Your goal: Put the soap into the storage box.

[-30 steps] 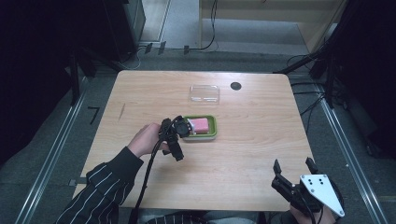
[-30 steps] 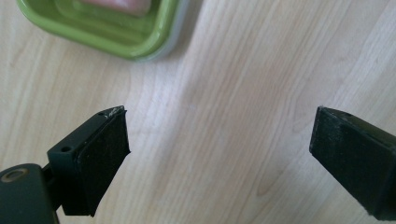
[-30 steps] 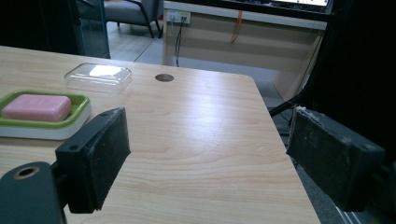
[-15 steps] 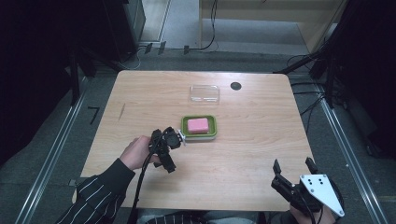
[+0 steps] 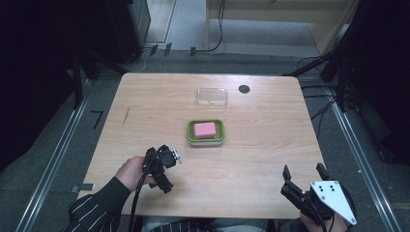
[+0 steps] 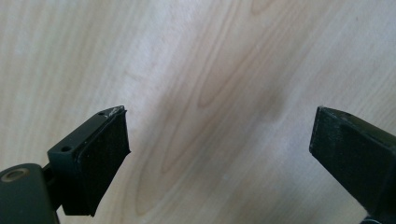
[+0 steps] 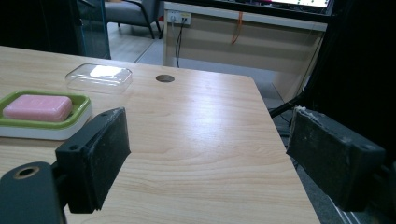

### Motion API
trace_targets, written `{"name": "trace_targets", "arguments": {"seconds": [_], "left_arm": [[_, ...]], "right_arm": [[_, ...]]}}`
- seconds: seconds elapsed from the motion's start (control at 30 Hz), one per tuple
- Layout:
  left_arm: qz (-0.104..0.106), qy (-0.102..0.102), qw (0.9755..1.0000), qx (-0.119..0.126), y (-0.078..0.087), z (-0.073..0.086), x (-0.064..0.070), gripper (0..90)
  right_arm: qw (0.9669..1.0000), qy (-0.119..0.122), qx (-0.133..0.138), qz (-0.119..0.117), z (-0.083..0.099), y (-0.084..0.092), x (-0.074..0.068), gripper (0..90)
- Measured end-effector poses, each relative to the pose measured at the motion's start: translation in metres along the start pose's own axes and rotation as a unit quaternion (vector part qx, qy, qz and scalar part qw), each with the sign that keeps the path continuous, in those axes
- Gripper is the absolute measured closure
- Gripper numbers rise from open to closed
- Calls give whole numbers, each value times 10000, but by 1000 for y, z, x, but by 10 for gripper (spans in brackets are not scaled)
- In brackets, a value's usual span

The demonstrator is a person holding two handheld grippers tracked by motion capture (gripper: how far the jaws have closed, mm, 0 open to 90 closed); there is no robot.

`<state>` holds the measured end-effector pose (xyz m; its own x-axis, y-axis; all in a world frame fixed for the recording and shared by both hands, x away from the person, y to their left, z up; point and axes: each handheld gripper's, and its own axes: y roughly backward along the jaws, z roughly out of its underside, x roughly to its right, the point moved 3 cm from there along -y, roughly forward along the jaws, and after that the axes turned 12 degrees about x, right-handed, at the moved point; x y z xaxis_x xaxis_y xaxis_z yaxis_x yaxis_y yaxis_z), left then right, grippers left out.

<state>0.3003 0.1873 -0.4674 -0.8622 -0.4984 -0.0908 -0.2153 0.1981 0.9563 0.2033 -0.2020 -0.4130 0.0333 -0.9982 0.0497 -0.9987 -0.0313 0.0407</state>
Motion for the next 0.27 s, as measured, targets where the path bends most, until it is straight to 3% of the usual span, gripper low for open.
{"name": "trace_targets", "arguments": {"seconds": [0.27], "left_arm": [[-42, 16, 10000, -20, -5, 11, 3, 52]], "right_arm": [[10000, 5, 0, -1, 0, 0, 0, 127]]}}
